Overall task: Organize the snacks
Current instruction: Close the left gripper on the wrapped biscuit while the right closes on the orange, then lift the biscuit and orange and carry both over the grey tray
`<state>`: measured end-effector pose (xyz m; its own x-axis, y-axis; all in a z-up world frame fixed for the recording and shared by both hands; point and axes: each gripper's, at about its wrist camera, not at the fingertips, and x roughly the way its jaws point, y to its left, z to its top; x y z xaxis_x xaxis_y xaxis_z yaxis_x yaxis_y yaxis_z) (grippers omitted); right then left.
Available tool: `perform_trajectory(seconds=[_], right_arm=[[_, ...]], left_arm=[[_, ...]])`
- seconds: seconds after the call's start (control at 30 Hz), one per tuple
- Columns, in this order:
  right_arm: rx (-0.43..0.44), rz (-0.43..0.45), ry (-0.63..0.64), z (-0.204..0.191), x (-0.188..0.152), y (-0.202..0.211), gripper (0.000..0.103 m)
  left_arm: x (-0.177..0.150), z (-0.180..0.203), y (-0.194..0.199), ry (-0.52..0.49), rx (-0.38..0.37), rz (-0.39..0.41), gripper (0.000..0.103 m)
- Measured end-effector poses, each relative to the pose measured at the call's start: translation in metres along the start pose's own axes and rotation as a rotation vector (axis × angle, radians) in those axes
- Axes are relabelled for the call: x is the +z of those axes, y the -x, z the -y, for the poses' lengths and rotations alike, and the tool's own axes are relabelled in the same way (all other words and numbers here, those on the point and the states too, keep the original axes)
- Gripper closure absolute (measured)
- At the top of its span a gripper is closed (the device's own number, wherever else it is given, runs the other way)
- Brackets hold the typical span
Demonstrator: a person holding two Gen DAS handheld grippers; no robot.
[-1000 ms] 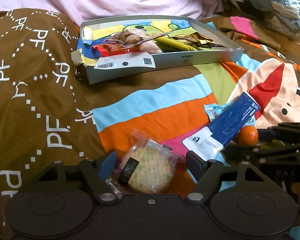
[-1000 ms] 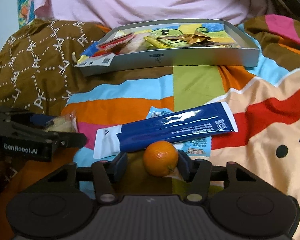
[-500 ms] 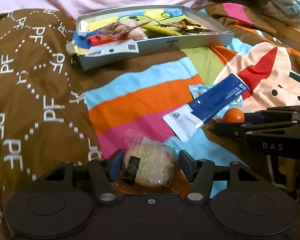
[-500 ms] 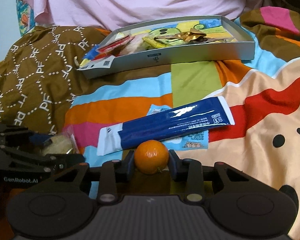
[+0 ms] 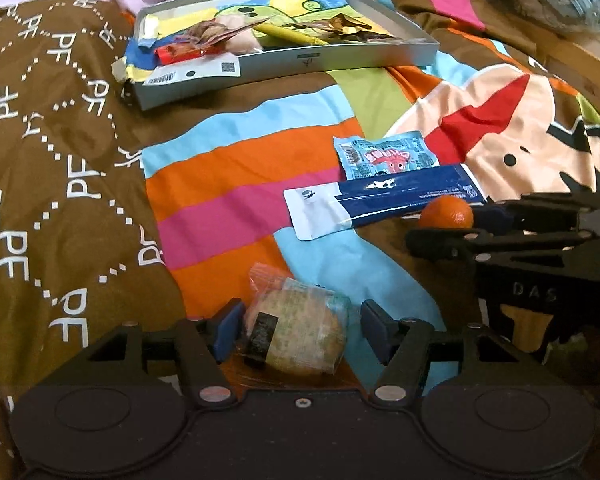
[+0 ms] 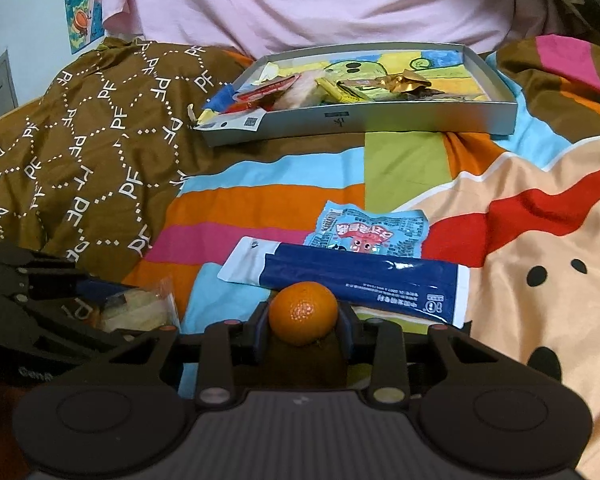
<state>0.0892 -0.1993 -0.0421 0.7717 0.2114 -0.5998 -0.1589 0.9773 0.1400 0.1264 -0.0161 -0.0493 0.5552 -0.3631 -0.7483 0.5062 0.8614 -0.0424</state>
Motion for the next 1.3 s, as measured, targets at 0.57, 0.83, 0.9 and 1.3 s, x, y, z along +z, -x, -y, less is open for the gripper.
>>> perform_trajectory(seconds=[0.57, 0.83, 0.9, 1.3], right_arm=[[-0.002, 0.008, 0.004, -0.002, -0.001, 0.01, 0.065], [-0.005, 0.003, 0.005, -0.003, -0.002, 0.009, 0.065], [-0.005, 0.006, 0.007, -0.003, -0.002, 0.009, 0.065], [-0.007, 0.059, 0.039, -0.009, -0.002, 0.017, 0.064]], left_arm=[[-0.002, -0.002, 0.004, 0.003, -0.033, -0.038, 0.038], [-0.001, -0.002, 0.005, -0.007, -0.025, -0.031, 0.052], [-0.001, -0.003, 0.006, 0.002, -0.029, -0.02, 0.052], [0.004, -0.02, 0.019, 0.193, -0.025, 0.143, 0.052]])
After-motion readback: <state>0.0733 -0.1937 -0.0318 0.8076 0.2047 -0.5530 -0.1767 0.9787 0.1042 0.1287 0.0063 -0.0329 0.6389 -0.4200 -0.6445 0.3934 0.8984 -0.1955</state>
